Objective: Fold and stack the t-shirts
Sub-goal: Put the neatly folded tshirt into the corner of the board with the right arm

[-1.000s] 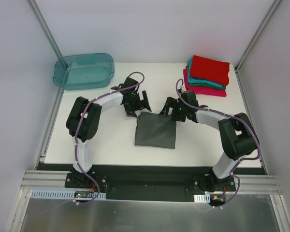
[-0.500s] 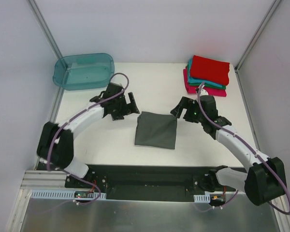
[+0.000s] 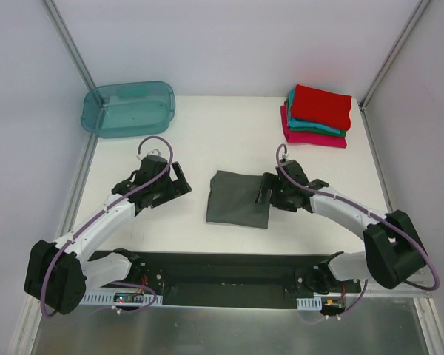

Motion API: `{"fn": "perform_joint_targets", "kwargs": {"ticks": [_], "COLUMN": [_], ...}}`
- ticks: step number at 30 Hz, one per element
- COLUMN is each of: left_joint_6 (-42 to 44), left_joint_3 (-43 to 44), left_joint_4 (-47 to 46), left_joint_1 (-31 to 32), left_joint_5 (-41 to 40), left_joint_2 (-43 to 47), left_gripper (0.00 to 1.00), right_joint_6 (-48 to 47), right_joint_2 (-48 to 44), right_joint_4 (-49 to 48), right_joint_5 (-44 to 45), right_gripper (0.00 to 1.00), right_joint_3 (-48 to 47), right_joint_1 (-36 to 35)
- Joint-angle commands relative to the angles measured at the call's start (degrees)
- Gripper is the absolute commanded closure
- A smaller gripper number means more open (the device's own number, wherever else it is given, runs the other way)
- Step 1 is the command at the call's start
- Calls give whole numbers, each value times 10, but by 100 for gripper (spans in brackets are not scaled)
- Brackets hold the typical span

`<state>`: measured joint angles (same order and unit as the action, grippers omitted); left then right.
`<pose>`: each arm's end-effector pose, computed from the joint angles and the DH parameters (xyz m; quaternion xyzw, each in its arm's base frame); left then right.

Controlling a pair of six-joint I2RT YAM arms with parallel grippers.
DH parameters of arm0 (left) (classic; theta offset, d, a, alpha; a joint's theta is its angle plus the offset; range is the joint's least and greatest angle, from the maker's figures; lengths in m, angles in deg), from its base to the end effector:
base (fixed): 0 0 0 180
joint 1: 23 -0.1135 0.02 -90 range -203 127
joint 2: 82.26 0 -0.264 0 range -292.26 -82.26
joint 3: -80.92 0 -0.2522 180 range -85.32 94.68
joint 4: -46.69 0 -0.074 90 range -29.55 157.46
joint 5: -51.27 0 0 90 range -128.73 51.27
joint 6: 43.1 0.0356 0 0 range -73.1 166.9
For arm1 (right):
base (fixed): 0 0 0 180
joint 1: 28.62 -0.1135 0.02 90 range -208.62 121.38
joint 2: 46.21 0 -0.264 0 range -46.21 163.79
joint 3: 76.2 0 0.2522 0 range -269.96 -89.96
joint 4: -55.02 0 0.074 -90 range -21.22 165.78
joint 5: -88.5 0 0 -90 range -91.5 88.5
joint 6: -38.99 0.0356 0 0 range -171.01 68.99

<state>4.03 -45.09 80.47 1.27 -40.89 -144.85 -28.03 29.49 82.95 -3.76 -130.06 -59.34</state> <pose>0.2091 -0.0928 0.2363 -0.1553 0.9015 -0.2088 0.3458 0.2225 0.1339 0.1918 -0.0701 0.9362 0.1718 0.2984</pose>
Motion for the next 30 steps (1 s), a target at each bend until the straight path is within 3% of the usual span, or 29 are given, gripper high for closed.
{"fn": "perform_joint_targets", "kwargs": {"ticks": [1, 15, 18, 24, 29, 30], "left_joint_6": [-6, -2, -2, 0, 3, 2], "left_joint_3": [-1, -3, -5, -3, -3, -4], "left_joint_4": [-5, -4, -2, 0, 5, 6], "left_joint_1": [-4, -5, -5, -6, -11, -12], "left_joint_5": [-12, -8, -15, -14, -19, -23], "left_joint_2": [8, -8, -7, -8, -1, 3], "left_gripper": [1, 1, 1, 1, 1, 1], "right_joint_6": [36, 28, 32, 32, -63, -89], "right_joint_2": [41, 214, 246, 304, 316, 316], "right_joint_4": [53, 128, 134, 85, 99, 120], "right_joint_5": [113, 166, 164, 147, 175, 194], "right_gripper": [12, 23, 32, 62, 99, 100], "right_joint_3": [-57, -192, -204, -202, -261, -284], "right_joint_1": [-35, -116, -130, -137, -135, -136]}}
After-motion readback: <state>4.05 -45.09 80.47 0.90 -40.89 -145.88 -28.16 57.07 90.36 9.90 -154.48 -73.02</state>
